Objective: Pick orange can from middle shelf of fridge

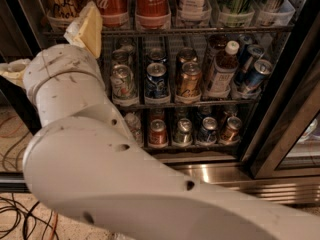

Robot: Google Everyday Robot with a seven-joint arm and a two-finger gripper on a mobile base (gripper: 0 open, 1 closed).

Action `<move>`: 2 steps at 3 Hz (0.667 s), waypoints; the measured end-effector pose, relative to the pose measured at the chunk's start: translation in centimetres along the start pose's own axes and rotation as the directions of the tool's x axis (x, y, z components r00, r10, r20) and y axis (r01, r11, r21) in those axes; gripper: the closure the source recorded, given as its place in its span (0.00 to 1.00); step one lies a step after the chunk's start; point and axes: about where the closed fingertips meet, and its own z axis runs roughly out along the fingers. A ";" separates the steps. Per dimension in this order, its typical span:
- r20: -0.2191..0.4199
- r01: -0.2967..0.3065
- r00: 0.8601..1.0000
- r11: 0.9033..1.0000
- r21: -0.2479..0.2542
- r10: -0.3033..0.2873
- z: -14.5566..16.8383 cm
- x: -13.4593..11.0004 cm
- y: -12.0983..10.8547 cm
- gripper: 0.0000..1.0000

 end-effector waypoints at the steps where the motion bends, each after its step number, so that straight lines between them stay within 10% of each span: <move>1: 0.066 -0.038 0.997 0.998 0.046 0.035 1.4 -1.7 -0.4 0.00; 2: 0.115 -0.113 0.989 0.984 0.138 0.097 2.5 -3.9 -1.4 0.00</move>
Offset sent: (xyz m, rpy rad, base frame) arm 0.0473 0.0074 0.0496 0.3047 -0.0726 -0.1415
